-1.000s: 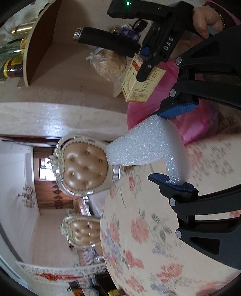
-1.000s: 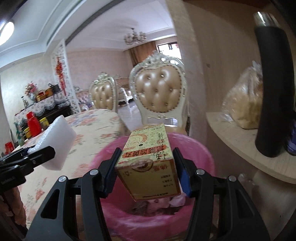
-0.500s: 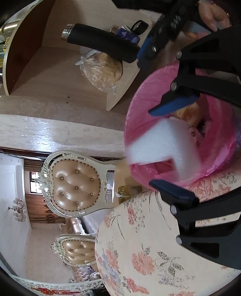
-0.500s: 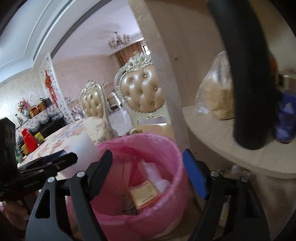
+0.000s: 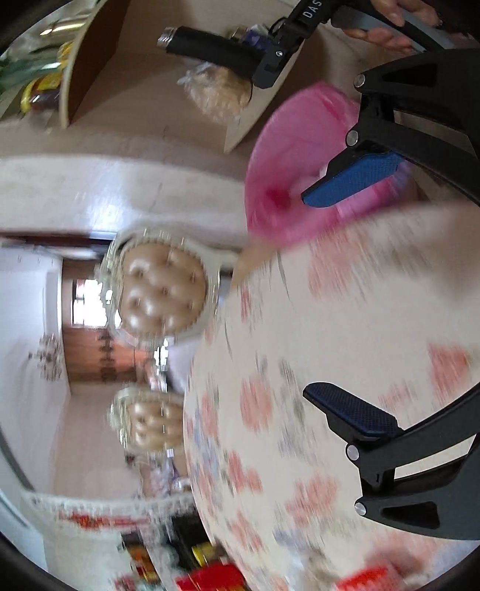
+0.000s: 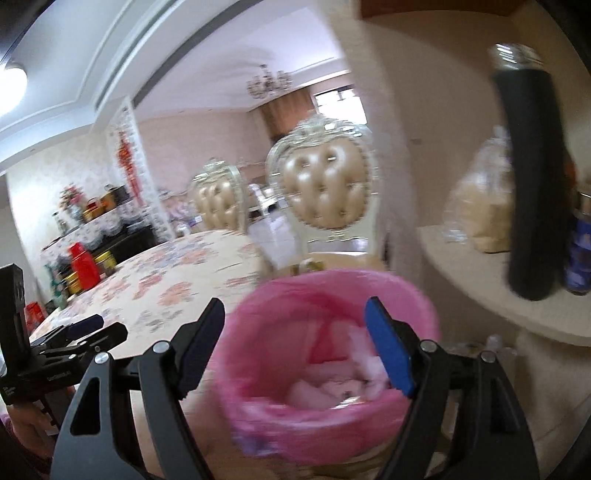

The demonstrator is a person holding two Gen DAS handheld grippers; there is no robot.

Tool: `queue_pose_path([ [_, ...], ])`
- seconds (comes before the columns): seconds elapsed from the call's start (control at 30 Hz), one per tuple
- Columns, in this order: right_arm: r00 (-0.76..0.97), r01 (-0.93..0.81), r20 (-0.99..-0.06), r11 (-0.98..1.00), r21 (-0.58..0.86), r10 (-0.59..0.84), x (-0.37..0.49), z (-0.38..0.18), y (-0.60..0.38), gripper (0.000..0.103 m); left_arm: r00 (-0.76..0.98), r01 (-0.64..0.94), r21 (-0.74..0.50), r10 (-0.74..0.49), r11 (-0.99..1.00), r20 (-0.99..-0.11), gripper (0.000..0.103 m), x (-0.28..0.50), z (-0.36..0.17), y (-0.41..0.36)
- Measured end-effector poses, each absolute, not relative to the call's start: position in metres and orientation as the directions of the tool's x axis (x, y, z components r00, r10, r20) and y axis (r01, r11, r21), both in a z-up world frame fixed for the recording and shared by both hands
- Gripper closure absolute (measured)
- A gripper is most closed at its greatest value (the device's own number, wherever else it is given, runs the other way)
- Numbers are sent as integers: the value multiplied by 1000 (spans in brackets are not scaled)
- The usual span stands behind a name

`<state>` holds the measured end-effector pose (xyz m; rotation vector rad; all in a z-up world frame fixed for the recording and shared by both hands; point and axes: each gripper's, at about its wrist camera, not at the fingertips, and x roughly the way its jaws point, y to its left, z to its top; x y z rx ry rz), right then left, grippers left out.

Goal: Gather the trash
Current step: 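Move both tools back to the table pile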

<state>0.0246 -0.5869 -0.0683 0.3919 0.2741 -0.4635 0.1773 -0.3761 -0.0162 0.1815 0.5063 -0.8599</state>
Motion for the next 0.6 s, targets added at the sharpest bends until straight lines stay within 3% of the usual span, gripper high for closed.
queue_pose_path([
  [0.23, 910, 315, -358, 909, 273, -207, 92, -58, -503, 21, 711, 588, -20, -528, 809, -464, 14, 201, -10, -240],
  [0.6, 908, 61, -415, 965, 254, 52, 199, -54, -355, 21, 844, 294, -34, -276, 955, -460, 14, 235, -11, -64],
])
